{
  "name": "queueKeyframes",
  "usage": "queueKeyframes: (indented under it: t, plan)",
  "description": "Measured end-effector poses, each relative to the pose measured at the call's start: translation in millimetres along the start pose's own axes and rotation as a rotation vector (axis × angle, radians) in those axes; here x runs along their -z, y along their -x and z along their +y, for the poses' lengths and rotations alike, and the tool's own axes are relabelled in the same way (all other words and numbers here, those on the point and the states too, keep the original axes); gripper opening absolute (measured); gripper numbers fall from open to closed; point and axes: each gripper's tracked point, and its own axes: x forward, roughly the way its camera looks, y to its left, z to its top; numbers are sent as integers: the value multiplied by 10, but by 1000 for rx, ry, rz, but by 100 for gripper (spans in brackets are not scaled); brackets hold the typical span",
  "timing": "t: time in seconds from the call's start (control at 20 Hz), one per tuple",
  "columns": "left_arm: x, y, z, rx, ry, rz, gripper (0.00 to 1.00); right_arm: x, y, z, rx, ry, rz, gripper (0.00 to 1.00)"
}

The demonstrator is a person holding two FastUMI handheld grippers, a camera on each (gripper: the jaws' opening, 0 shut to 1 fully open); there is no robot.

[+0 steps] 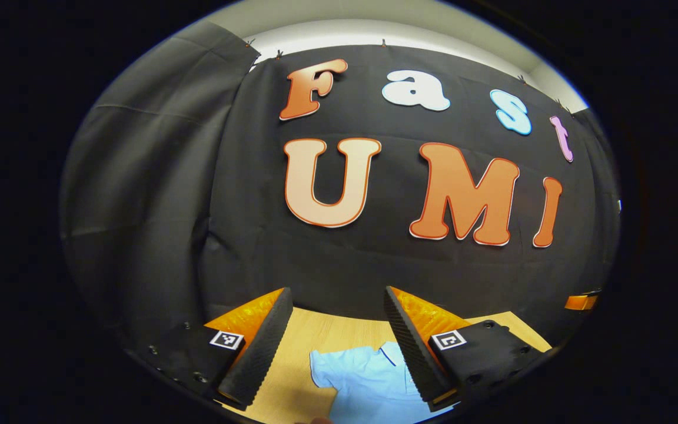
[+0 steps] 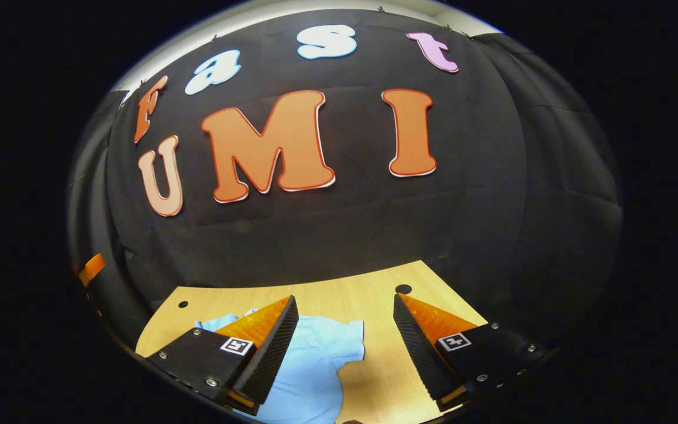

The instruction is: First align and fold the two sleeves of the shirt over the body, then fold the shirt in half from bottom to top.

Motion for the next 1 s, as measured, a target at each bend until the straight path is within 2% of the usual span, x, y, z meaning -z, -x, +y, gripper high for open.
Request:
queueKeyframes:
  t: [0.2, 0.35, 0.5, 0.6, 0.75, 0.85, 1.0]
  plan:
    - [-26, -158, 56, -9, -29, 5, 100, 177, -411, -83, 21, -7, 121, 98]
    - [-2, -288, 129, -7, -33, 11, 100, 347, -871, -246, 84, 37, 244, 98]
    - [55, -413, 197, 9, -48, 37, 100, 575, -1316, -221, 75, 70, 375, 98]
    - [83, -496, 270, 4, -61, 46, 100, 929, -1599, -215, 82, 125, 509, 98]
    - [163, -604, 398, -13, -64, 67, 100, 1473, -1838, -229, 87, 118, 713, 98]
    - [239, -654, 477, -27, -64, 91, 100, 1774, -1994, -333, 116, 148, 796, 99]
    - [352, -707, 580, -41, -61, 116, 100, 2057, -2054, -283, 108, 148, 882, 98]
